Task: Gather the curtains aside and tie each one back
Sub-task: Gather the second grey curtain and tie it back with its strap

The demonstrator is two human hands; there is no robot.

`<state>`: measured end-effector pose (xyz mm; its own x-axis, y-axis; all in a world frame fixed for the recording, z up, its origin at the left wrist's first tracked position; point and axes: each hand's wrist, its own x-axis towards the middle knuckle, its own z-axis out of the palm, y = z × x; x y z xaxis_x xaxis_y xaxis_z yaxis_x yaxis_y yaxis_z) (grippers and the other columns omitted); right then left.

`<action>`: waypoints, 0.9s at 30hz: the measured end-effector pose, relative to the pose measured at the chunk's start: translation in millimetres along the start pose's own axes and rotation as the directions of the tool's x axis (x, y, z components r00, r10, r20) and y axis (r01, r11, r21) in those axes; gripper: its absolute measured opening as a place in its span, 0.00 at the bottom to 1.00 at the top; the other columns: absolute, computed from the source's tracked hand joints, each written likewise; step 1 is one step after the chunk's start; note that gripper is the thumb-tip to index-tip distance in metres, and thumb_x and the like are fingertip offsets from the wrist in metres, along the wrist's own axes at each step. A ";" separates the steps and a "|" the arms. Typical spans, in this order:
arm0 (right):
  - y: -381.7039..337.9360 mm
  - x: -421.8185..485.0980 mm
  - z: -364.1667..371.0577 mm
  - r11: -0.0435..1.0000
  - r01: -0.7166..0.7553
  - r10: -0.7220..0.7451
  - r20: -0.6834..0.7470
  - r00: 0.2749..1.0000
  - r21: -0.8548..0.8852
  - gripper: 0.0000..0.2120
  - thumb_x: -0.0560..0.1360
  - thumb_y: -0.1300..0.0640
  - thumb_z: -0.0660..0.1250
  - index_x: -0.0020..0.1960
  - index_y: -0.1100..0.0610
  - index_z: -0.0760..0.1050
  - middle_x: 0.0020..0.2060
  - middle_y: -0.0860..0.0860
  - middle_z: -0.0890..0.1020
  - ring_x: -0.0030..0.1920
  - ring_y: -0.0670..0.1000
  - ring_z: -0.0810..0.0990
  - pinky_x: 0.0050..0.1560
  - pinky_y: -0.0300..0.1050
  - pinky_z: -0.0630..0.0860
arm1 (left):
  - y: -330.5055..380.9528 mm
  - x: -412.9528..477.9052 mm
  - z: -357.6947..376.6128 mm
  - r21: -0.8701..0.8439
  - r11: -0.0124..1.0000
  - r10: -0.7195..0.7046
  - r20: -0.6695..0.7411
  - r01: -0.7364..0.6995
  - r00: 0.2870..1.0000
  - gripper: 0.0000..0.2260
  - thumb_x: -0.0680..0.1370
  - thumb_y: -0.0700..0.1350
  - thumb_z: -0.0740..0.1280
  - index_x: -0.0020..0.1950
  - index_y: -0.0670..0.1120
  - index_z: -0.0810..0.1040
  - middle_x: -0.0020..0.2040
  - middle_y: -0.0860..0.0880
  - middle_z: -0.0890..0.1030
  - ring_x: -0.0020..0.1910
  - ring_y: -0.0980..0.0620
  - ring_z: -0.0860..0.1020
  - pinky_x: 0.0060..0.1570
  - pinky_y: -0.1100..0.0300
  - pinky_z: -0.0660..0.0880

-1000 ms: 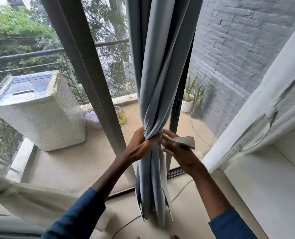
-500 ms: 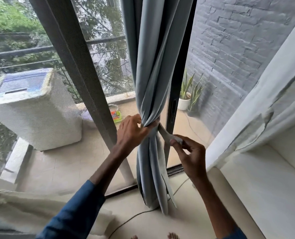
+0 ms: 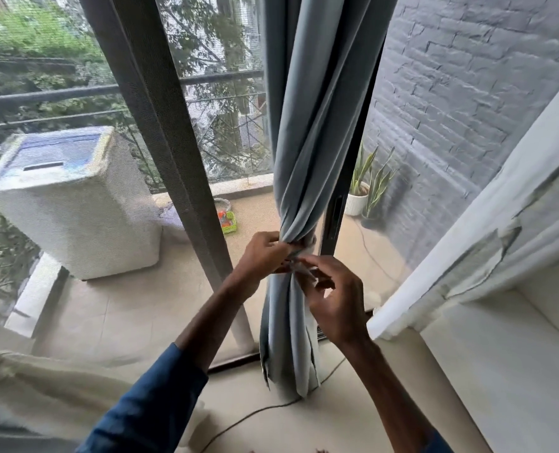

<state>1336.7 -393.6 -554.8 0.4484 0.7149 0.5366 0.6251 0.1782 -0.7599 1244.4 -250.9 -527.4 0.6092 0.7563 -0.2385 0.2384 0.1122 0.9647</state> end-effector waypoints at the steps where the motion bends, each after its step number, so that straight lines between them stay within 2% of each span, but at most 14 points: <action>1: -3.2 4.3 1.0 1.000 0.012 -0.012 -0.012 1.000 -0.005 0.14 0.76 0.59 0.73 0.61 0.50 0.81 0.53 0.42 0.85 0.50 0.43 0.84 0.48 0.40 0.80 | -1.3 0.5 -0.7 -0.030 1.000 -0.005 0.021 0.006 1.000 0.10 0.69 0.45 0.72 0.47 0.42 0.85 0.41 0.45 0.86 0.42 0.48 0.86 0.41 0.59 0.82; 3: -9.4 12.1 2.8 1.000 -0.007 0.007 -0.050 0.999 0.002 0.15 0.75 0.57 0.74 0.61 0.50 0.81 0.50 0.39 0.85 0.47 0.40 0.84 0.45 0.32 0.77 | -2.2 1.1 -2.2 -0.049 0.999 -0.020 0.062 0.023 0.998 0.12 0.65 0.45 0.70 0.46 0.43 0.86 0.43 0.44 0.87 0.46 0.48 0.86 0.45 0.58 0.83; 5: -13.3 18.6 4.1 1.000 -0.030 0.030 -0.100 0.995 0.001 0.14 0.73 0.59 0.76 0.57 0.50 0.82 0.45 0.37 0.85 0.43 0.38 0.83 0.42 0.27 0.74 | -2.2 1.9 -3.9 -0.052 0.998 -0.040 0.095 0.045 0.995 0.11 0.66 0.45 0.71 0.46 0.46 0.87 0.45 0.44 0.87 0.45 0.49 0.85 0.51 0.55 0.83; 6: -14.7 21.6 4.4 1.000 -0.022 0.020 -0.122 0.992 -0.017 0.13 0.72 0.60 0.76 0.54 0.50 0.83 0.43 0.37 0.84 0.40 0.37 0.82 0.41 0.27 0.73 | -2.5 2.2 -5.4 -0.056 0.997 -0.048 0.106 0.054 0.993 0.10 0.68 0.43 0.70 0.45 0.46 0.87 0.44 0.44 0.87 0.44 0.50 0.84 0.52 0.54 0.83; 8: -16.9 27.8 3.2 0.997 0.023 -0.035 -0.154 0.987 -0.077 0.10 0.71 0.63 0.76 0.50 0.52 0.84 0.42 0.38 0.83 0.38 0.36 0.79 0.42 0.28 0.72 | -1.9 1.5 -8.5 -0.076 0.994 -0.064 0.106 0.072 0.992 0.10 0.71 0.39 0.65 0.43 0.45 0.87 0.41 0.45 0.86 0.41 0.49 0.84 0.48 0.56 0.83; 11: -16.7 34.6 0.3 0.968 0.144 -0.179 -0.165 0.970 -0.205 0.07 0.72 0.65 0.75 0.48 0.56 0.83 0.43 0.47 0.84 0.40 0.43 0.80 0.46 0.34 0.75 | -2.8 0.5 -10.6 -0.107 0.988 -0.099 0.085 0.108 0.991 0.11 0.72 0.35 0.62 0.46 0.36 0.84 0.41 0.43 0.85 0.39 0.48 0.85 0.44 0.58 0.82; 14: -12.5 35.5 2.8 0.909 0.239 -0.273 -0.054 0.961 -0.340 0.05 0.72 0.65 0.75 0.46 0.58 0.84 0.43 0.52 0.82 0.44 0.53 0.81 0.44 0.45 0.79 | -4.5 -3.2 -9.7 -0.086 0.993 -0.079 0.050 0.083 0.996 0.11 0.72 0.35 0.60 0.45 0.34 0.81 0.39 0.43 0.85 0.37 0.48 0.85 0.43 0.56 0.82; 16: -11.5 34.2 5.3 0.889 0.248 -0.243 0.062 0.968 -0.385 0.06 0.72 0.65 0.74 0.48 0.58 0.85 0.44 0.52 0.82 0.47 0.55 0.81 0.43 0.49 0.79 | -6.0 -5.7 -8.8 -0.043 0.998 -0.035 0.012 0.035 0.999 0.12 0.73 0.35 0.59 0.43 0.36 0.82 0.37 0.45 0.85 0.37 0.48 0.85 0.42 0.55 0.83; 19: -16.4 38.3 4.2 0.863 0.238 -0.178 0.172 0.969 -0.445 0.09 0.71 0.65 0.74 0.48 0.54 0.86 0.44 0.51 0.84 0.47 0.56 0.81 0.41 0.49 0.80 | -6.3 -7.7 -8.5 0.040 0.999 0.009 -0.045 -0.007 0.999 0.12 0.73 0.36 0.59 0.44 0.35 0.82 0.37 0.42 0.86 0.39 0.45 0.85 0.42 0.53 0.83; 22: -27.3 45.5 -1.1 0.800 0.243 -0.121 0.249 0.961 -0.549 0.09 0.72 0.60 0.72 0.49 0.50 0.86 0.46 0.48 0.85 0.49 0.56 0.81 0.39 0.48 0.80 | -4.2 -10.0 -6.4 0.176 0.984 0.054 -0.080 -0.039 0.995 0.10 0.72 0.37 0.63 0.42 0.37 0.85 0.38 0.40 0.85 0.39 0.43 0.85 0.45 0.47 0.84; 27: -46.7 60.2 -3.7 0.644 0.273 0.046 0.392 0.919 -0.715 0.08 0.78 0.55 0.67 0.52 0.49 0.84 0.47 0.49 0.85 0.55 0.53 0.82 0.45 0.47 0.77 | 1.0 -21.1 3.4 0.413 0.901 0.185 -0.087 -0.134 0.979 0.11 0.71 0.40 0.62 0.38 0.37 0.83 0.34 0.40 0.84 0.36 0.40 0.84 0.40 0.45 0.82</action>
<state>1336.9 -361.4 -485.7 0.1905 0.9300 0.3142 0.9815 -0.1738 -0.0804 1234.4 -269.0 -521.8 0.5749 0.8170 -0.0454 0.4458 -0.2662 0.8547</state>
